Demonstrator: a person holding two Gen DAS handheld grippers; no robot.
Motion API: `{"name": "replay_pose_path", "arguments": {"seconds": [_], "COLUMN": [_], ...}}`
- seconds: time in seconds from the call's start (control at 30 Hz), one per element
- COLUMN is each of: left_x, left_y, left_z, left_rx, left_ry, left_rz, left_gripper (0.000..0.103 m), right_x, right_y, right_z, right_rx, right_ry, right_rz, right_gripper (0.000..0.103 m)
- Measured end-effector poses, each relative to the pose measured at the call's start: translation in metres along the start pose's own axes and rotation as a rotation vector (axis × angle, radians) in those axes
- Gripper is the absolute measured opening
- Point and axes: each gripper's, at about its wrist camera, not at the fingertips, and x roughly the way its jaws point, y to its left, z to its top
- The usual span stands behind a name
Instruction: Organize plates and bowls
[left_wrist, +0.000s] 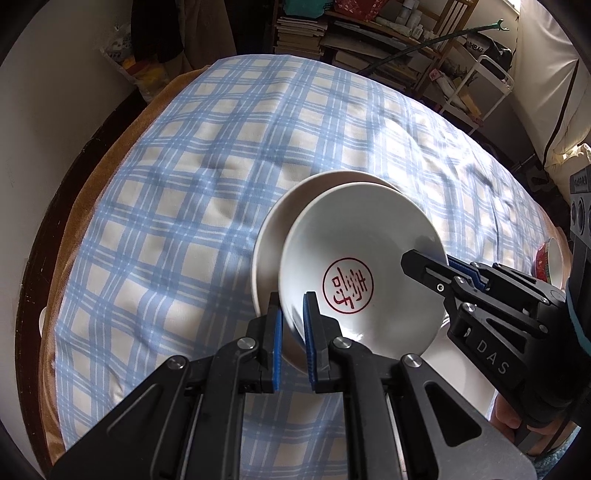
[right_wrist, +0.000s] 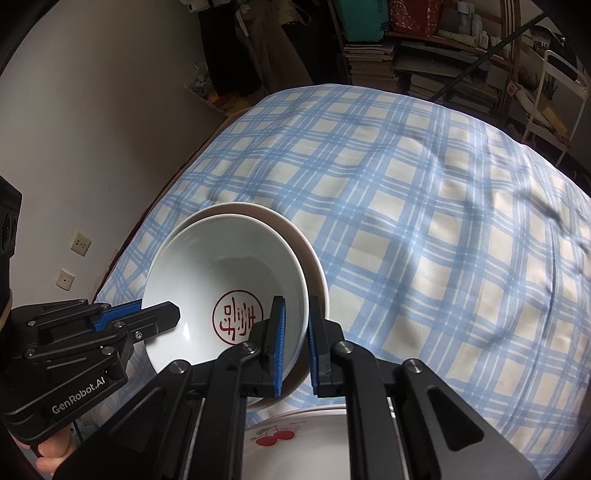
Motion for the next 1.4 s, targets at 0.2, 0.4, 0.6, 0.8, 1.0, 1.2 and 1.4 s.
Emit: {"name": "replay_pose_path", "arguments": {"seconds": [0.2, 0.4, 0.6, 0.8, 1.0, 1.2, 1.4], "left_x": [0.001, -0.001, -0.004, -0.006, -0.009, -0.011, -0.02], "left_y": [-0.001, -0.007, -0.006, -0.006, -0.011, -0.011, -0.014], "left_z": [0.002, 0.002, 0.004, 0.002, -0.001, 0.0, 0.001], "left_rx": [0.009, 0.047, 0.042, 0.043, 0.07, 0.066, 0.09], "left_ry": [-0.009, -0.019, -0.041, -0.036, -0.047, -0.056, -0.111], "left_rz": [0.018, 0.066, 0.069, 0.063, 0.085, 0.087, 0.149], "left_gripper": [0.012, 0.012, 0.012, 0.012, 0.012, 0.012, 0.016], "right_x": [0.001, 0.001, 0.003, 0.003, 0.004, 0.004, 0.0], "right_y": [0.0, 0.003, 0.003, -0.003, -0.001, -0.003, -0.002], "right_z": [0.001, 0.001, 0.0, 0.002, 0.001, 0.002, 0.004], "right_rx": [0.003, 0.004, 0.016, 0.053, 0.043, 0.052, 0.041], "right_ry": [0.003, 0.027, 0.056, 0.116, 0.12, 0.129, 0.129], "right_rz": [0.004, -0.003, 0.01, 0.053, 0.04, 0.058, 0.085], "right_gripper": [0.012, 0.015, 0.02, 0.02, 0.02, 0.021, 0.031]}}
